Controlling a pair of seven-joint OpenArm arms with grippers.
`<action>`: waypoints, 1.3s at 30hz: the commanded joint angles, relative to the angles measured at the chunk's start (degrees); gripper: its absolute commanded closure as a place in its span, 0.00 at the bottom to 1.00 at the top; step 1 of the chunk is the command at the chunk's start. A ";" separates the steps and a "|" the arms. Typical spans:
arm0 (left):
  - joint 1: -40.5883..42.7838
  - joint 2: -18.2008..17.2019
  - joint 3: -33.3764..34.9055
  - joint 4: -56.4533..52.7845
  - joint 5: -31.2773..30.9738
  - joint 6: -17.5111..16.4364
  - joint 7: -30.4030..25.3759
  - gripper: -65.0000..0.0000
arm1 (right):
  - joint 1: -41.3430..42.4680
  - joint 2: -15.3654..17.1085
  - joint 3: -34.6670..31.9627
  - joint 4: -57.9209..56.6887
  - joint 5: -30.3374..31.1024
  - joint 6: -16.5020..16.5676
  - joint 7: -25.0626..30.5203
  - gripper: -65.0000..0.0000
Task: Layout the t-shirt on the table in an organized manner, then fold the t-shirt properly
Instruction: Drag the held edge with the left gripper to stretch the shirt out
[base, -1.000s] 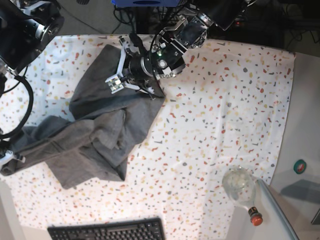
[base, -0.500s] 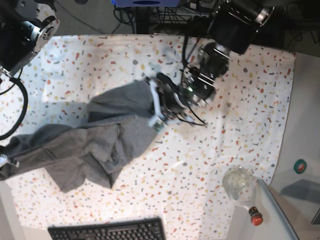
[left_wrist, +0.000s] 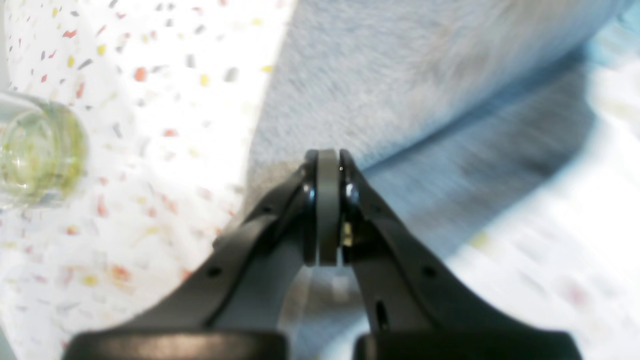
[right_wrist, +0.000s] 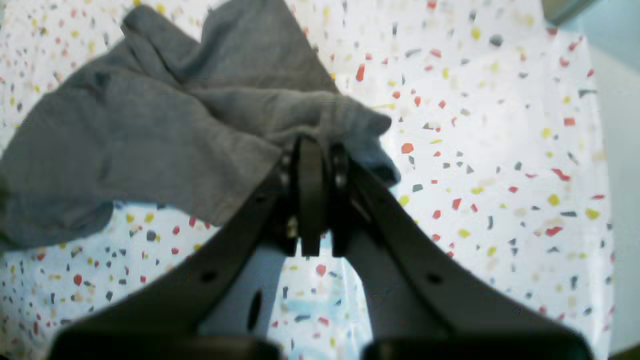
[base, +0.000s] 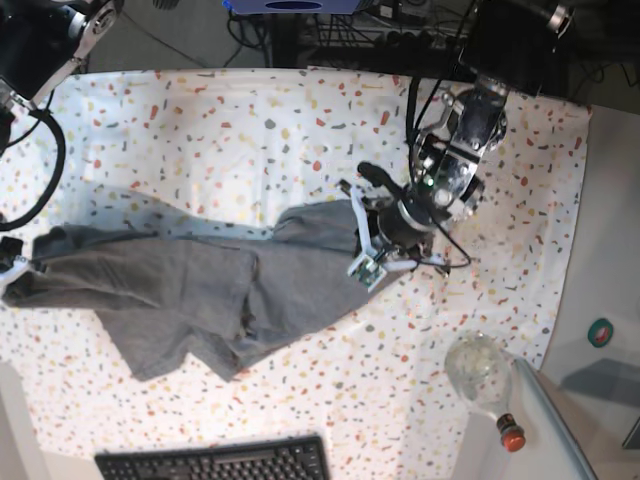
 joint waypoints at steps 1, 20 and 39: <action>0.60 -0.59 -0.35 4.06 -0.30 0.55 0.73 1.00 | -0.01 1.59 0.77 1.11 0.42 0.18 1.46 1.00; 10.62 -0.15 -22.85 4.50 -23.07 0.28 -2.43 0.06 | -2.03 1.50 1.04 1.02 0.42 6.25 3.49 1.00; 1.12 -0.06 -17.49 -15.72 -22.27 0.28 -4.01 0.62 | -2.47 1.50 1.47 0.58 0.06 6.25 3.66 1.00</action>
